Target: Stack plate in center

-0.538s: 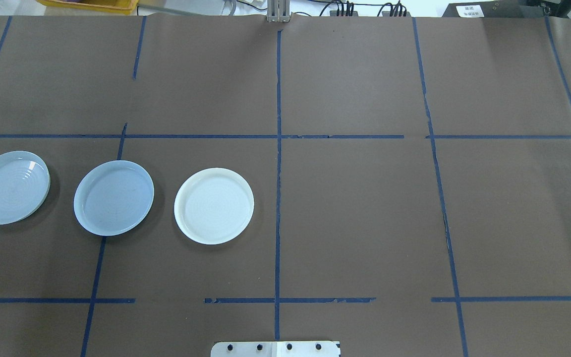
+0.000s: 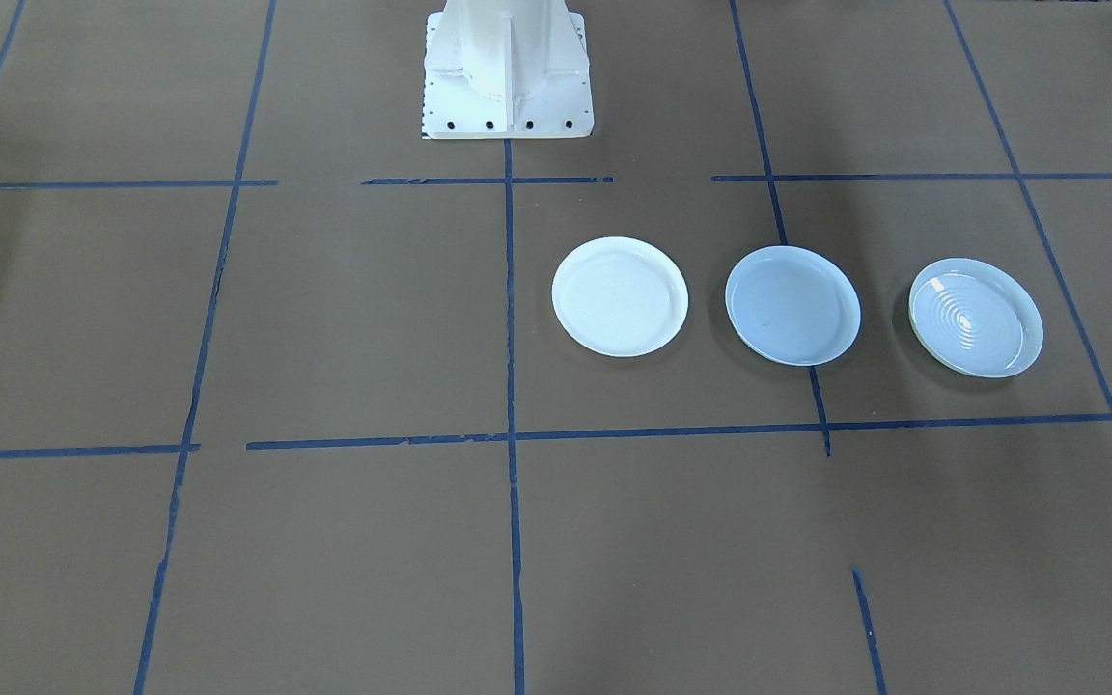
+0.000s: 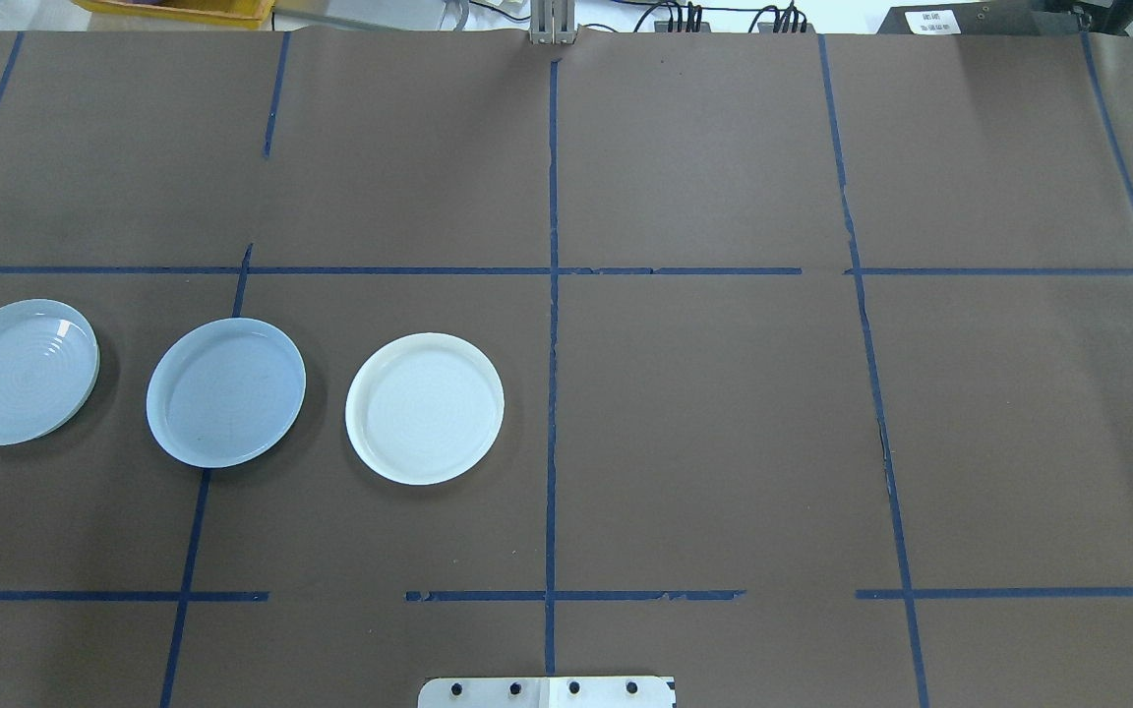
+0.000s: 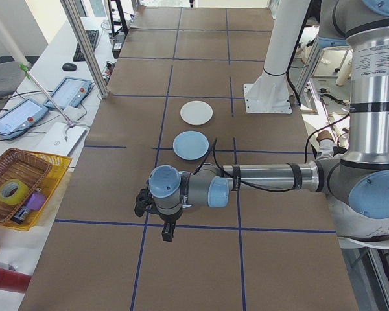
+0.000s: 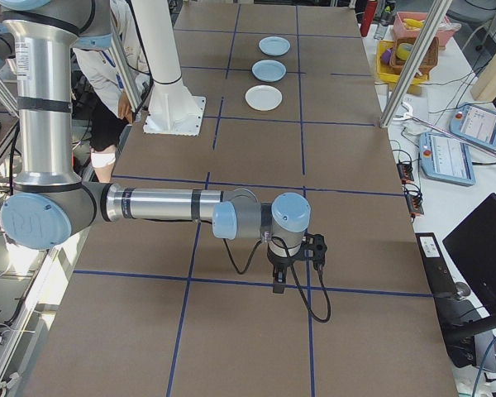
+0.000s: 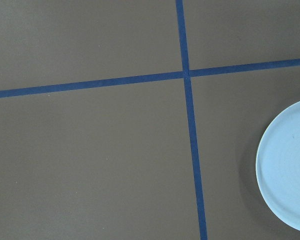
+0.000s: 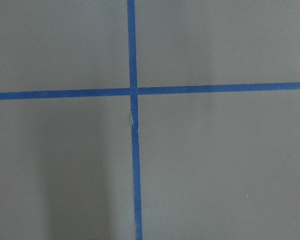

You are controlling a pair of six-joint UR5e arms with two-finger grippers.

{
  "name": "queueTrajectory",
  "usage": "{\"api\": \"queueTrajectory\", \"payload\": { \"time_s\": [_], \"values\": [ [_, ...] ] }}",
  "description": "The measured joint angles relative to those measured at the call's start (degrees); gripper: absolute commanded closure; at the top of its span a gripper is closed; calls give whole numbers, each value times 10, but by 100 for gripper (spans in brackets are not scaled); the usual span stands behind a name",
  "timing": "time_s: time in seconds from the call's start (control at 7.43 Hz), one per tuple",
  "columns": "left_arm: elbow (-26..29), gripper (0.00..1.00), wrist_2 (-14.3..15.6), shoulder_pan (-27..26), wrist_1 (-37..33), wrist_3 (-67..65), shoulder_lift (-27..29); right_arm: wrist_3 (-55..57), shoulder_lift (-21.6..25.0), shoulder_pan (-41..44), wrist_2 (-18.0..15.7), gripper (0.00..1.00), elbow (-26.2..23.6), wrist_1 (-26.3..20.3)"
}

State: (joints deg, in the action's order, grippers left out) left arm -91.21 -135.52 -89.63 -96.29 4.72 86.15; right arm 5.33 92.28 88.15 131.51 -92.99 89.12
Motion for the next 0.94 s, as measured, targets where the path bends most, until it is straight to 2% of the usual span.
{"api": "queueTrajectory", "payload": {
  "time_s": [0.4, 0.94],
  "values": [
    [16, 0, -1, 22, -83, -46, 2, 0, 0, 0, 0, 0, 0, 0],
    [98, 0, -3, 121, -287, -253, 2, 0, 0, 0, 0, 0, 0, 0]
  ]
}}
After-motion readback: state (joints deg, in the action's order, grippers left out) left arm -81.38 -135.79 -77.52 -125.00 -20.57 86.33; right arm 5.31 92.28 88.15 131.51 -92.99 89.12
